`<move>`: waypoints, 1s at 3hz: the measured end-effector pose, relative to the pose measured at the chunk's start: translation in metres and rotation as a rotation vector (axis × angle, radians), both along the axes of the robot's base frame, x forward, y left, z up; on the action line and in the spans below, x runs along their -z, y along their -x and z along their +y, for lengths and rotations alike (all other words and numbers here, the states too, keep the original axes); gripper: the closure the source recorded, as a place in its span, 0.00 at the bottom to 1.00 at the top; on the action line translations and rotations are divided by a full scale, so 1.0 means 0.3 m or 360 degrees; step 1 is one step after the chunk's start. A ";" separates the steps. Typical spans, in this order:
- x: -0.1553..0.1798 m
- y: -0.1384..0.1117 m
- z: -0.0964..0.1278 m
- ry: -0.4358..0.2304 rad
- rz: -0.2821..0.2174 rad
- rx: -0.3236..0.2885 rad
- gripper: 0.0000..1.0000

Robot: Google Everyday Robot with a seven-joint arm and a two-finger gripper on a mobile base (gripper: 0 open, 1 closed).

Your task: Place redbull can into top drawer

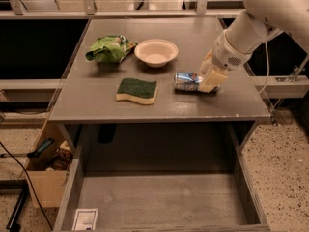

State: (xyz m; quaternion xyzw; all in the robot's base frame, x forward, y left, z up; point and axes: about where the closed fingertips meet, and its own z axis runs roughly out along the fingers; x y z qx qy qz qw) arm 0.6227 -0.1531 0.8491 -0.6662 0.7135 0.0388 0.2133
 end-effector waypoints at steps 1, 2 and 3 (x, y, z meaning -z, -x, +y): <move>0.000 0.000 0.000 0.0000 0.0000 0.0000 1.00; 0.000 0.000 0.000 0.0000 0.0000 0.0000 1.00; -0.030 0.040 -0.052 -0.0015 -0.0007 0.0028 1.00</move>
Offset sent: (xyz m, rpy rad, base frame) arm 0.0000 0.0000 0.0000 0.0000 0.0000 0.0000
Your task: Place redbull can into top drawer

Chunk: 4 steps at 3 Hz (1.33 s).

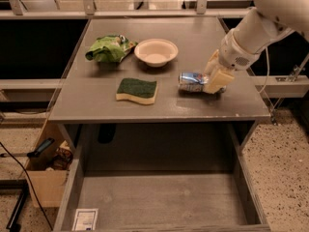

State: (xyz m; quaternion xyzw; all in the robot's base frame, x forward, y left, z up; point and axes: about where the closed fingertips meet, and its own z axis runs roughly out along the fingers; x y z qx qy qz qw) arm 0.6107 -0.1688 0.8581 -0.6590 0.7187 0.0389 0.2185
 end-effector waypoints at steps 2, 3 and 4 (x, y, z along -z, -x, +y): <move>-0.163 0.196 -0.117 -0.0024 -0.0147 0.0054 1.00; -0.191 0.358 -0.134 -0.0072 -0.0195 0.0080 1.00; -0.168 0.504 -0.138 -0.0098 -0.0202 0.0122 1.00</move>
Offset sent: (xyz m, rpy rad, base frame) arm -0.1167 -0.0552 0.0801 0.0215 -0.1551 -0.0498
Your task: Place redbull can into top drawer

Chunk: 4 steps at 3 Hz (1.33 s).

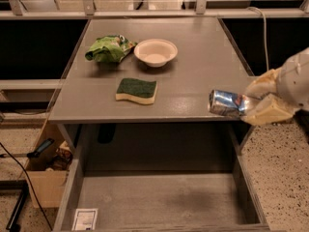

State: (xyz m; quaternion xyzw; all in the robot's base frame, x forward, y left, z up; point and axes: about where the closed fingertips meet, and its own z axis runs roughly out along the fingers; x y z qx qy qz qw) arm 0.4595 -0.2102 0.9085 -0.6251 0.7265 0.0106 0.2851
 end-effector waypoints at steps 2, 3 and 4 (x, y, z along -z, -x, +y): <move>0.086 0.179 0.033 -0.0054 0.0044 0.0049 1.00; 0.182 0.177 0.068 -0.0081 0.0128 0.0048 1.00; 0.406 0.233 0.171 -0.0119 0.0328 0.0017 1.00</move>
Offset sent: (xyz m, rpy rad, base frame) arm -0.0816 0.0133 -0.0406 0.0668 0.0404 -0.0550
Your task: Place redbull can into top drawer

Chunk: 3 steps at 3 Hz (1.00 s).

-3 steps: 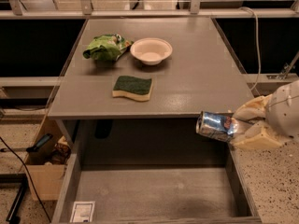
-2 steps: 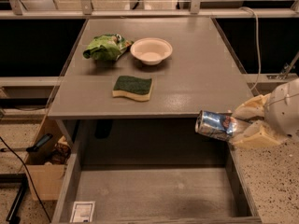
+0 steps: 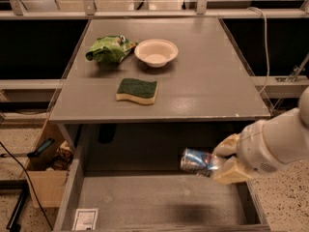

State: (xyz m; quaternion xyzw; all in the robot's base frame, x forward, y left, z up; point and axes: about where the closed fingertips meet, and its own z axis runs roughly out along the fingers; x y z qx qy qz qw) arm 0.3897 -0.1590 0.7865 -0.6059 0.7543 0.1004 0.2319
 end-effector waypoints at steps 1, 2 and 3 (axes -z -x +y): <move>0.124 0.039 0.079 -0.0006 0.0100 -0.0044 1.00; 0.255 0.042 0.187 -0.0059 0.0137 -0.0067 1.00; 0.312 -0.003 0.254 -0.0099 0.0082 -0.0053 1.00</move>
Offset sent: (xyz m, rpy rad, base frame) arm -0.0154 0.0735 -0.1072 0.0605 0.1162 0.0460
